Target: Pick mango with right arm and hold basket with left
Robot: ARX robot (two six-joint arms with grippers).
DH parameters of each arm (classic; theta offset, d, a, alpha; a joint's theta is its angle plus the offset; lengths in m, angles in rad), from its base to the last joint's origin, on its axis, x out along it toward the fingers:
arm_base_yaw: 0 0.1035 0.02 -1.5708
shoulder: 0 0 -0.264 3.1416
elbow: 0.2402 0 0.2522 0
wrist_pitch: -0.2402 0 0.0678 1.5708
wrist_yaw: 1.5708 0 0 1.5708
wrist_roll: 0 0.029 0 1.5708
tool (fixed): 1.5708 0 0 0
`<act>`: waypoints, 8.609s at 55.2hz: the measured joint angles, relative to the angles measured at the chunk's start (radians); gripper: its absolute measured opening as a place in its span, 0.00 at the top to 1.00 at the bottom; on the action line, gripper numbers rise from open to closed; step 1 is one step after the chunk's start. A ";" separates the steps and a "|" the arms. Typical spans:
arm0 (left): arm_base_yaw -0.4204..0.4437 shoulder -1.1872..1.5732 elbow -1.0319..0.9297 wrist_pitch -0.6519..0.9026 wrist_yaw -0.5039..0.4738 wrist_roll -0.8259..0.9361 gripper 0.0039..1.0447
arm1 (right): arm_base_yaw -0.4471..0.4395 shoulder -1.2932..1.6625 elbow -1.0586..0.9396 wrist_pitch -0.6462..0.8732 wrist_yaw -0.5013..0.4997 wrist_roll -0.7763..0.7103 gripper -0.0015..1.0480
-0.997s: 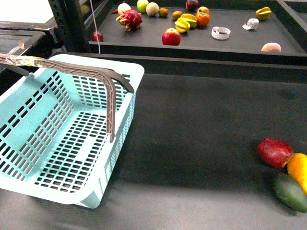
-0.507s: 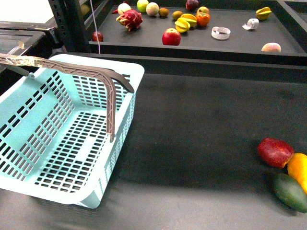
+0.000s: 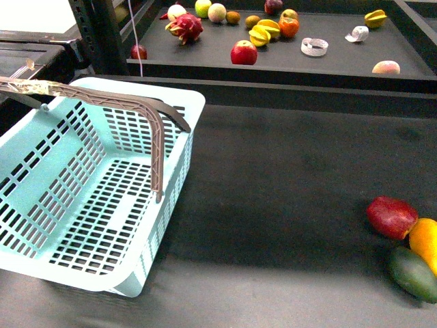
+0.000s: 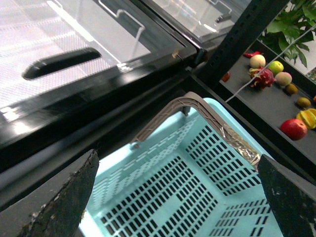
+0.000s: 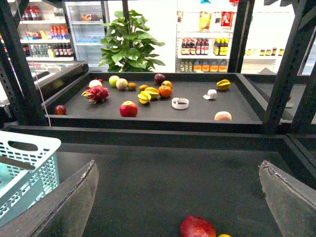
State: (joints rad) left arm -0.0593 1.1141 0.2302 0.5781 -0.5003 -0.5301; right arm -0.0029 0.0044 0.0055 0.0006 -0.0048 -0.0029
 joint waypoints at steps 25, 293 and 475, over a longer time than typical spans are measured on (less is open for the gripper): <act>-0.011 0.686 0.474 0.069 0.237 -0.470 0.08 | 0.000 0.000 0.000 0.000 0.000 0.000 0.08; -0.568 0.575 0.462 0.189 0.579 0.024 0.95 | -0.360 2.518 0.827 0.838 -0.101 -0.106 0.08; -0.568 0.584 0.462 0.183 0.580 0.015 0.95 | 0.096 1.275 0.449 0.630 -0.315 0.341 0.08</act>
State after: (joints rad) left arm -0.6277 1.6981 0.6926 0.7612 0.0795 -0.5152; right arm 0.0929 1.2793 0.4541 0.6304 -0.3199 0.3378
